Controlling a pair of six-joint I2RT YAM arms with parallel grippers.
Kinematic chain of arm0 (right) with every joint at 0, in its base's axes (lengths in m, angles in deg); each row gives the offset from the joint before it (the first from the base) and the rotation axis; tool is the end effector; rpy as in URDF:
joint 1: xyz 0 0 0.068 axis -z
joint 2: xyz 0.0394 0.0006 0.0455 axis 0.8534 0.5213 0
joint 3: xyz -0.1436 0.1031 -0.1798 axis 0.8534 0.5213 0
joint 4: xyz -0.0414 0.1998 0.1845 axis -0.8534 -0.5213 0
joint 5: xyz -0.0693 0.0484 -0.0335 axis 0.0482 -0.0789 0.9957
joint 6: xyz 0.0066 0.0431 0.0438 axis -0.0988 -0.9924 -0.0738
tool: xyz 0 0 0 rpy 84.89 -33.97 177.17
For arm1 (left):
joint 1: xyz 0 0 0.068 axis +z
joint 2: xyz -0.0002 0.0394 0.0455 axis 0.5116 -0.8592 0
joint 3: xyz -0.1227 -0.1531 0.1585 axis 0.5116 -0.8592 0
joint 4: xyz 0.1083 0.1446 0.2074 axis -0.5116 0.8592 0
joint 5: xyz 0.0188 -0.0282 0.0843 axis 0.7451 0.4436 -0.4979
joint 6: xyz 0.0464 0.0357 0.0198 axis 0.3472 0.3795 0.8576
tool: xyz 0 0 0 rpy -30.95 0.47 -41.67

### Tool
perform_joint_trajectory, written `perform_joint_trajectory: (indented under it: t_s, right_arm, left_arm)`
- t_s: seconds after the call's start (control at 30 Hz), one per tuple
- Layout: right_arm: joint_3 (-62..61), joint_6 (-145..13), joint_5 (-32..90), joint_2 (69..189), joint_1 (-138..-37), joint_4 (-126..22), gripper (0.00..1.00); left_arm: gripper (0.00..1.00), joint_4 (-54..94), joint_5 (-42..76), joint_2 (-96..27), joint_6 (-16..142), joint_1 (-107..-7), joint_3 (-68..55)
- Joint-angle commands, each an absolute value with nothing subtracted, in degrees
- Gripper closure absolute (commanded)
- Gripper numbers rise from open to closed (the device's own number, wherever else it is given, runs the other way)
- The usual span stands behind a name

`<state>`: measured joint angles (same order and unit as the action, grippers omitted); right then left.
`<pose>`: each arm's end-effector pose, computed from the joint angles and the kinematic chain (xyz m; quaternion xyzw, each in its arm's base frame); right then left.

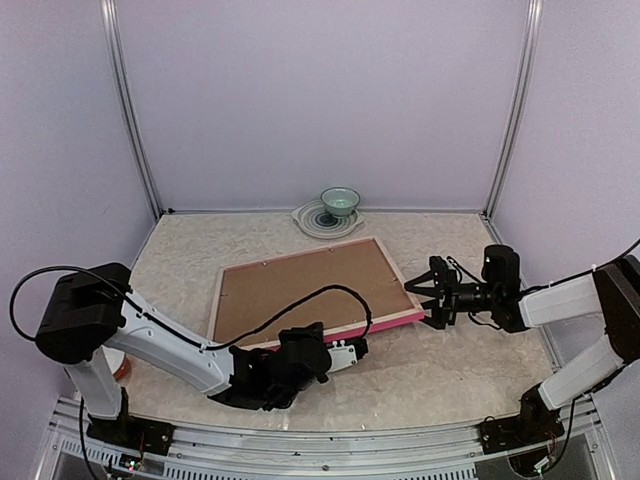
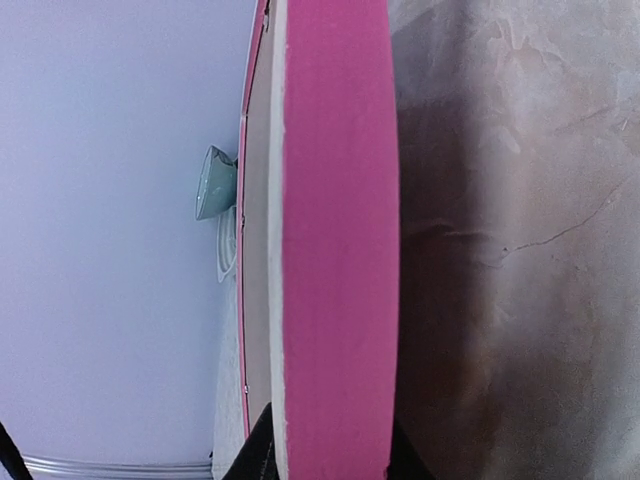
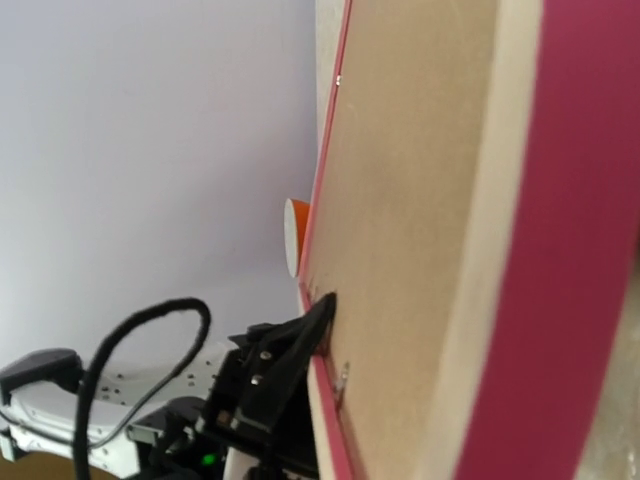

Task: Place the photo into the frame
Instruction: Pass from the right arm to the left, then turn over the photo frame.

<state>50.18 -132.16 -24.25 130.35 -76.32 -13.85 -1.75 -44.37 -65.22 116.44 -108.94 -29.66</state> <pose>0.2443 0.1212 0.1353 0.0667 0.7593 0.6453 0.0516 0.1114 -0.3495 0.1070 0.5752 0.5774 0.2388 0.5279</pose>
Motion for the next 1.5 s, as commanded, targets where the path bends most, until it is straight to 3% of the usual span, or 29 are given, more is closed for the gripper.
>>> perform_joint_trajectory:
  t_s: [0.0,0.23,0.57,1.47]
  right_arm:
    - [47.43,-124.52,-24.04,128.13,-76.82,-21.56,0.15]
    - [44.09,-118.16,-23.39,123.42,-74.96,-31.1,0.01]
    - [34.45,-103.76,-17.61,112.44,-67.88,-50.35,0.01]
    - [39.79,-104.55,-16.98,113.94,-65.7,-45.43,0.01]
  left_arm:
    - [1.0,-8.71,-44.85,-59.79,110.2,-108.49,-29.1]
    - [1.0,-8.04,-44.49,-56.43,108.5,-107.87,-28.3]
    - [1.0,-4.46,-41.88,-50.27,103.0,-106.3,-26.99]
    - [1.0,1.61,-32.67,-32.15,86.16,-93.87,-19.04]
